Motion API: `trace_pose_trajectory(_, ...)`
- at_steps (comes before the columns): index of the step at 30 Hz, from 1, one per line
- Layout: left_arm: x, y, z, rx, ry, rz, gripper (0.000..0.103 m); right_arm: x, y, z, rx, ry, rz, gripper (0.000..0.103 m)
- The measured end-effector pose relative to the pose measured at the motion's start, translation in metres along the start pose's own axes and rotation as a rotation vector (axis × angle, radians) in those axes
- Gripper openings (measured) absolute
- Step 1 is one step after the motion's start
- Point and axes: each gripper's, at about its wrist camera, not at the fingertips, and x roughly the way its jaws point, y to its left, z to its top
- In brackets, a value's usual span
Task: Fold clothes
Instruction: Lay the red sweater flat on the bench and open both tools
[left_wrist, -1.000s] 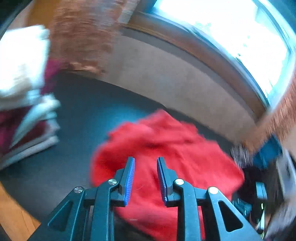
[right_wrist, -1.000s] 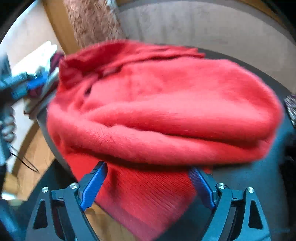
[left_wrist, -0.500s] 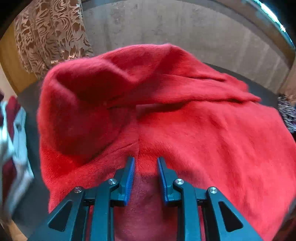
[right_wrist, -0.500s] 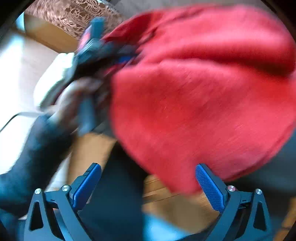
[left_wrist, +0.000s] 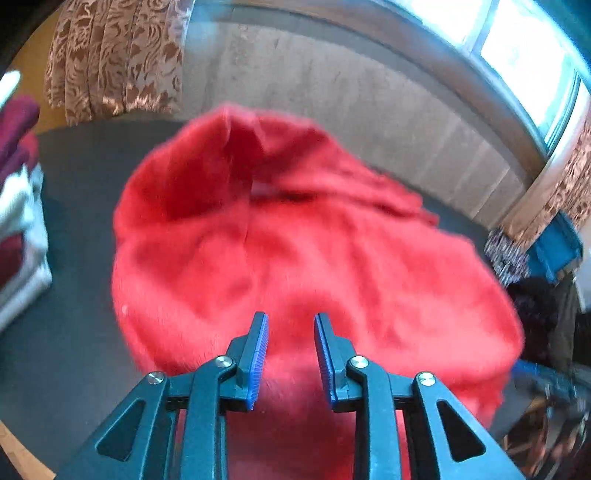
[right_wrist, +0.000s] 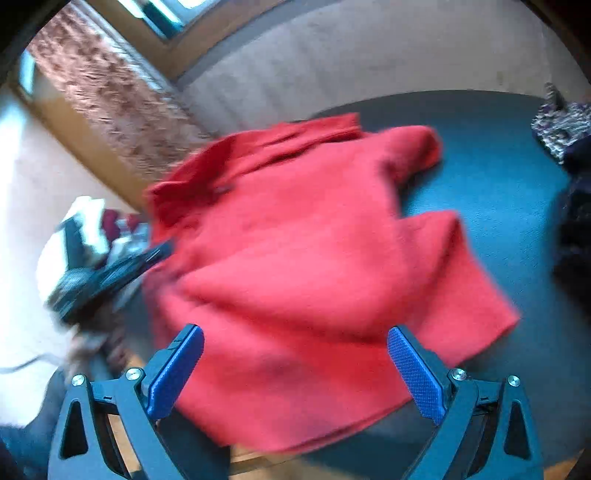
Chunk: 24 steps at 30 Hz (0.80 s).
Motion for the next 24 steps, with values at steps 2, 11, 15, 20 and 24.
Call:
trace_pose_trajectory(2,0.012,0.003,-0.004,-0.010,0.037,0.012,0.025,0.015,-0.015,-0.001,0.030,0.037,-0.042,0.101)
trace_pose_trajectory(11,0.049,-0.006,0.030,0.082,0.076,0.104,0.028,0.020,0.053,-0.070,-0.060,0.119,0.080,0.103)
trace_pose_trajectory(15,0.062,-0.008,0.046,0.127,0.084,0.143,0.029,0.028,0.073,-0.097,0.065,0.221,0.332,0.103)
trace_pose_trajectory(20,0.026,-0.004,0.037,0.078,0.024,0.118,0.028,0.017,0.076,-0.112,0.055,0.242,0.320,0.103)
trace_pose_trajectory(24,-0.014,-0.009,0.011,0.114,-0.042,0.058,0.030,-0.012,0.059,-0.095,0.083,0.114,0.257,0.103)
